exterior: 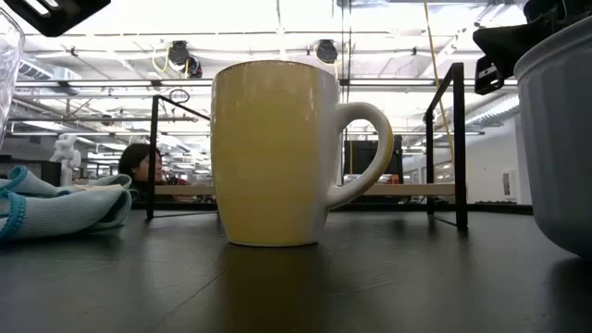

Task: Stack small to large cups/mugs on shelf
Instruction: Put the transparent mug on the shelf

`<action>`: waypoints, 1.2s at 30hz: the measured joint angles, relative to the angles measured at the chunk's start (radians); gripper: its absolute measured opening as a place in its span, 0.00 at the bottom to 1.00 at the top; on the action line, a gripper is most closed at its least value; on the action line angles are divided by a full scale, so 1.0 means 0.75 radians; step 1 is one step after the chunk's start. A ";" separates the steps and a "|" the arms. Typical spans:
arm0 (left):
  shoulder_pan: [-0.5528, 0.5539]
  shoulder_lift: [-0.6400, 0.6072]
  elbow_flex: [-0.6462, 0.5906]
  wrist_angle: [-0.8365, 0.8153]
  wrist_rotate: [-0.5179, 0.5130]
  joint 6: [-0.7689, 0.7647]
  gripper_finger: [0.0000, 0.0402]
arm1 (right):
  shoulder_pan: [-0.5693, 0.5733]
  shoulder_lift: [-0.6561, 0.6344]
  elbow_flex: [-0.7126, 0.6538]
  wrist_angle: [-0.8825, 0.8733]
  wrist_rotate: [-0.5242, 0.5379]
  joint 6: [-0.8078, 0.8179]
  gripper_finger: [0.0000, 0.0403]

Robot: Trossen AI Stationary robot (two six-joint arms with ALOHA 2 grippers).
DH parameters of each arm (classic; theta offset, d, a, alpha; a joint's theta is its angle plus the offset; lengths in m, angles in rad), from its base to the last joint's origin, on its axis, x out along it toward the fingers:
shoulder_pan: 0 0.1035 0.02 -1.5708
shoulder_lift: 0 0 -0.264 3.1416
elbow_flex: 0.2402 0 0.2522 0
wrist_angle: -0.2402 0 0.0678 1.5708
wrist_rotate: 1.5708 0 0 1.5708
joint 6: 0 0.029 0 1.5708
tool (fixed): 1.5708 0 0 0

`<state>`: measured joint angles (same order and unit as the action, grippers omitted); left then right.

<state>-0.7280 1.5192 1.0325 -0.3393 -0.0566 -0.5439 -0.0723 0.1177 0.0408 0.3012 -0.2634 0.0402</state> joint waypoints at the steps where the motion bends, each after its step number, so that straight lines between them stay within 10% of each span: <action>1: 0.000 0.000 0.000 0.001 0.001 0.003 0.01 | 0.000 0.000 0.000 0.000 0.000 0.000 0.00; 36: 0.133 0.098 -0.001 0.036 0.184 0.095 0.52 | 0.000 0.000 0.000 -0.022 0.000 -0.005 0.00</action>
<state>-0.6286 1.5928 1.0321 -0.3126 0.0818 -0.4726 -0.0723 0.1177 0.0410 0.2844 -0.2634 0.0368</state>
